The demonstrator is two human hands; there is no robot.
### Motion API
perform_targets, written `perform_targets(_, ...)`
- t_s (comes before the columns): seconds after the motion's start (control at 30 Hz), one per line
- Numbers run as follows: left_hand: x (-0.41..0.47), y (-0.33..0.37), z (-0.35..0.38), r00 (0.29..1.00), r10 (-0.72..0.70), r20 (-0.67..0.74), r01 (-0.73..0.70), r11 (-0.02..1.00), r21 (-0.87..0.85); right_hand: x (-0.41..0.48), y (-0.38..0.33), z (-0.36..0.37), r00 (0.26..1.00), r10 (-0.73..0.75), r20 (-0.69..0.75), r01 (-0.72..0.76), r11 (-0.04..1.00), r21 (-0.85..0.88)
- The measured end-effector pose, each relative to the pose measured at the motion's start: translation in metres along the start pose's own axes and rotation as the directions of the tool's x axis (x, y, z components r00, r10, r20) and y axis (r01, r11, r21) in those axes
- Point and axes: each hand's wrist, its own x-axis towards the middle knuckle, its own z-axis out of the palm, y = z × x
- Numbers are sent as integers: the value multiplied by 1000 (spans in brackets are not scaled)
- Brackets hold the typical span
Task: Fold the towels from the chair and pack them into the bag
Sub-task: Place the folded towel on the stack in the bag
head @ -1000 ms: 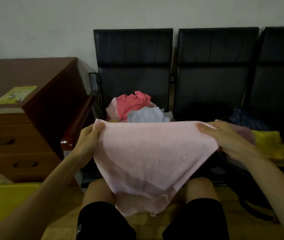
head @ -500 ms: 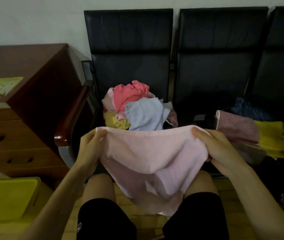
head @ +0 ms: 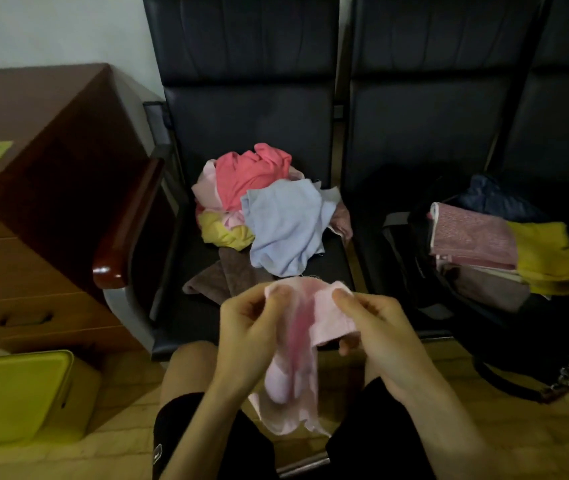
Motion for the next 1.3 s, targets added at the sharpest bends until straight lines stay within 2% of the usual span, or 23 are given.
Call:
perform_targets(0.1,-5,2,6,995,6,104,-5,1000,-13,-1,-1,8,999,-27,33,29,997,-72)
perform_targets(0.23,-7,-7,6,992,35,120,-35,999,-4,0,0,14,998,-33,52,40,989,-145)
perform_targets(0.4,-8,-17,2,985,75,158,-84,995,51,-1,0,18,997,1,80,7,995,-98)
perform_targets(0.53,-7,-19,-1,965,97,243,-127,986,111,-4,-6,19,993,81,82,-80,997,-6)
perform_targets(0.63,-5,-23,-4,944,136,300,-195,964,178,-3,-9,18,977,120,177,-121,993,-6)
perform_targets(0.73,-5,-28,-3,951,187,245,-246,940,237,-2,-9,17,958,142,248,-148,989,8)
perform_targets(0.83,-4,-30,-2,980,138,140,-159,975,153,-3,-6,18,953,111,281,-120,993,13)
perform_targets(0.97,4,-26,-5,989,10,149,-24,995,97,4,10,11,974,77,215,-84,996,22)
perform_targets(1.17,21,-16,-11,960,20,281,-56,991,122,36,60,-4,986,150,-73,-151,988,-15)
perform_targets(1.23,26,-11,-14,944,25,328,-64,992,108,53,68,-11,985,147,-90,-148,989,2)
perform_targets(1.3,31,-4,-17,923,39,383,-75,994,81,69,70,-19,991,136,0,-136,991,11)
